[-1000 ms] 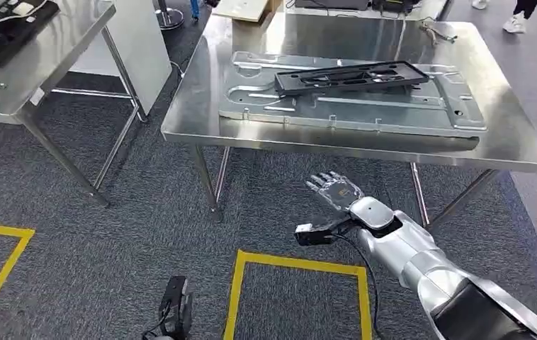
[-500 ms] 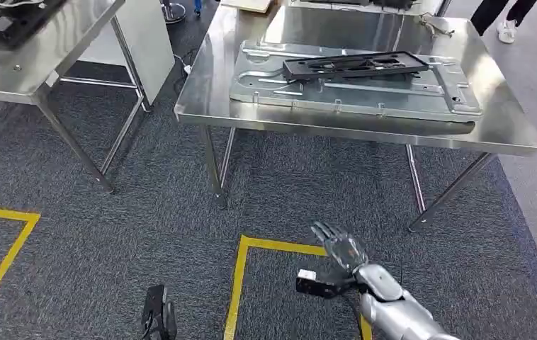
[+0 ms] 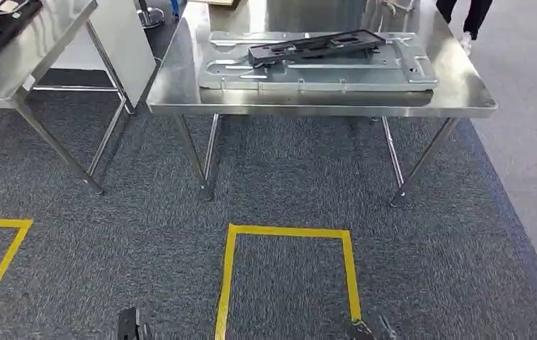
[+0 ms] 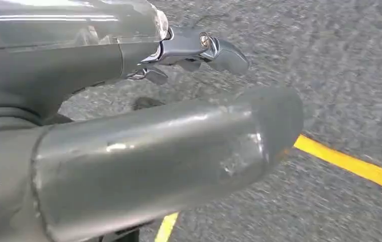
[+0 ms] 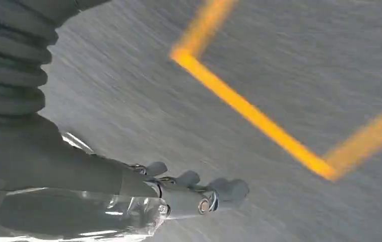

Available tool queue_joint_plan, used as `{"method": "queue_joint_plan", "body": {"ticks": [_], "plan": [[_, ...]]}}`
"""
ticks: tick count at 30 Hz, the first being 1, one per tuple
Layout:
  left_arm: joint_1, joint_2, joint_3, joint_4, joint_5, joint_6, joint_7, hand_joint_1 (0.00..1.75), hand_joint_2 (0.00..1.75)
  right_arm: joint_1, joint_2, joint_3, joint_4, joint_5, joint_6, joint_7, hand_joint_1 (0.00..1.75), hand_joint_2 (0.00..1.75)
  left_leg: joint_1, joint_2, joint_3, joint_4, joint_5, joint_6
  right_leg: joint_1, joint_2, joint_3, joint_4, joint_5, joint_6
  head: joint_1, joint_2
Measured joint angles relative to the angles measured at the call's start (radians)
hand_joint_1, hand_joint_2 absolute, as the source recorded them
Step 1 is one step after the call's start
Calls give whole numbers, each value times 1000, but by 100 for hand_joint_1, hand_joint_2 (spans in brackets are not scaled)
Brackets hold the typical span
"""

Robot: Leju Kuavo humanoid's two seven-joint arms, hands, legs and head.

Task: Take the parts from the cabinet and place them on the table.

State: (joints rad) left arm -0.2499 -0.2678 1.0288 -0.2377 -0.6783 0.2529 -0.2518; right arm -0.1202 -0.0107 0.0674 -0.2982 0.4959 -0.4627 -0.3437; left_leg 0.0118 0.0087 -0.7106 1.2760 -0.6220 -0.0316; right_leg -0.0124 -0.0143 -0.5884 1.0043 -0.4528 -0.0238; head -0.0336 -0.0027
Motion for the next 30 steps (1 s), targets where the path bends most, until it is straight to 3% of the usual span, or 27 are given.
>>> {"method": "queue_joint_plan", "body": {"ticks": [1,2,3,4,5,6,7,8,10,11,12,13,14,15,16,17,18,19,20,21,22,23,25,26,27,28,30], "plan": [[0,1,0,0,7,0,0,0,0,16,-2,-20,15,-10,13,7,0,0,0,0,5,42,1,1,4,0,-16,1,11,-1,0,0],[1,3,-1,0,10,-1,0,0,0,30,-2,-37,26,-23,31,16,0,0,-1,0,26,49,30,5,8,0,-33,3,23,-1,0,0],[2,6,-2,0,13,-3,0,0,0,42,-2,-58,39,-37,51,31,0,0,-3,-1,64,23,74,11,10,1,-50,7,34,-1,0,0],[2,8,-3,0,19,-4,0,0,0,50,-2,-78,51,-52,76,55,0,0,-10,-2,121,-36,112,21,14,5,-68,11,46,0,0,0],[1,10,-5,-1,21,-4,1,0,0,54,-2,-99,63,-64,98,81,0,0,-16,-8,192,-120,111,36,14,8,-81,14,58,0,0,0],[-1,16,-6,-7,24,-5,3,0,0,58,-2,-114,69,-69,114,101,0,0,-24,-15,271,-217,73,50,16,10,-88,17,67,5,0,0],[-5,16,-9,-8,26,-5,3,0,0,62,-2,-125,74,-74,131,122,0,0,-26,-13,316,-310,46,57,16,12,-93,18,78,8,0,0],[-7,17,-9,-8,29,-5,4,0,0,63,-2,-133,81,-81,151,149,0,0,-30,-13,310,-313,42,58,13,12,-96,13,94,14,0,0],[-5,18,-10,-9,36,-3,5,0,0,69,-2,-156,93,-97,183,193,0,0,-32,-9,300,-320,60,74,8,13,-95,-3,118,28,0,0],[1,18,-11,-9,40,-1,5,0,0,74,-2,-166,96,-105,198,217,0,0,-20,-5,297,-335,83,81,7,16,-99,-1,117,33,0,0],[2,20,-11,-9,40,-1,8,0,0,77,4,-177,100,-108,215,242,0,0,-22,-2,285,-337,96,87,8,17,-107,23,61,36,0,0],[4,21,-11,-9,41,-2,13,0,0,77,9,-183,101,-108,233,267,0,0,-21,-4,270,-337,110,93,4,18,-122,77,-15,39,0,0],[8,22,-11,-9,41,-3,15,0,0,78,10,-185,102,-108,246,288,0,0,-21,-4,254,-337,123,89,0,17,-135,146,-82,45,0,0],[11,22,-13,-9,41,-3,16,0,0,78,14,-189,103,-106,254,297,0,0,-21,-5,238,-336,134,88,-4,17,-147,216,-120,51,0,0],[13,23,-13,-9,41,-4,20,0,0,78,18,-193,104,-101,263,308,0,0,-20,-5,220,-333,146,84,-9,16,-155,279,-118,57,0,0],[14,24,-14,-9,41,-6,26,0,0,78,21,-194,104,-98,274,319,0,0,-18,-6,203,-328,157,79,-14,16,-150,314,-76,63,0,0],[15,25,-14,-9,41,-8,27,0,0,78,23,-195,105,-94,281,327,0,0,-15,-9,186,-321,165,74,-18,17,-130,309,-32,67,0,0],[15,26,-16,-9,41,-9,31,0,0,79,27,-195,105,-90,286,336,0,0,-11,-15,166,-312,172,67,-23,19,-88,269,2,71,0,0],[15,26,-19,-9,41,-12,34,0,0,79,30,-195,106,-84,293,343,0,0,-7,-21,149,-299,178,60,-28,31,-23,192,4,73,0,0],[13,27,-21,-9,41,-13,36,0,0,78,33,-195,106,-79,300,349,0,0,-7,-27,135,-286,181,54,-34,63,53,103,-29,73,0,0],[10,27,-24,-9,41,-15,38,0,0,80,34,-195,106,-74,305,354,0,0,-9,-32,121,-270,179,48,-30,77,103,19,-61,67,0,0],[8,28,-30,-9,42,-18,41,0,0,80,34,-195,109,-70,313,361,0,0,-10,-37,113,-262,187,39,-29,71,115,-9,-92,58,0,0],[8,31,-35,-9,43,-18,46,0,0,76,34,-195,110,-63,330,370,0,0,-8,-53,98,-260,203,22,-22,57,105,-5,-93,46,0,0],[11,34,-35,-9,44,-18,48,0,0,78,34,-195,111,-62,338,375,0,0,-4,-56,92,-255,202,17,-32,43,103,-12,-84,32,0,0],[12,35,-36,-9,44,-18,48,0,0,77,34,-195,111,-61,341,377,0,0,-2,-40,81,-231,176,13,-28,31,102,-12,-79,24,0,0],[12,36,-36,-9,44,-18,51,0,0,79,34,-195,112,-58,348,381,0,0,-2,-29,61,-179,133,10,-27,23,97,-11,-76,16,0,0],[13,36,-37,-9,44,-21,54,0,0,84,33,-195,115,-55,362,388,0,0,0,-24,3,-24,45,2,-20,-4,86,-10,-69,9,0,0]]}}
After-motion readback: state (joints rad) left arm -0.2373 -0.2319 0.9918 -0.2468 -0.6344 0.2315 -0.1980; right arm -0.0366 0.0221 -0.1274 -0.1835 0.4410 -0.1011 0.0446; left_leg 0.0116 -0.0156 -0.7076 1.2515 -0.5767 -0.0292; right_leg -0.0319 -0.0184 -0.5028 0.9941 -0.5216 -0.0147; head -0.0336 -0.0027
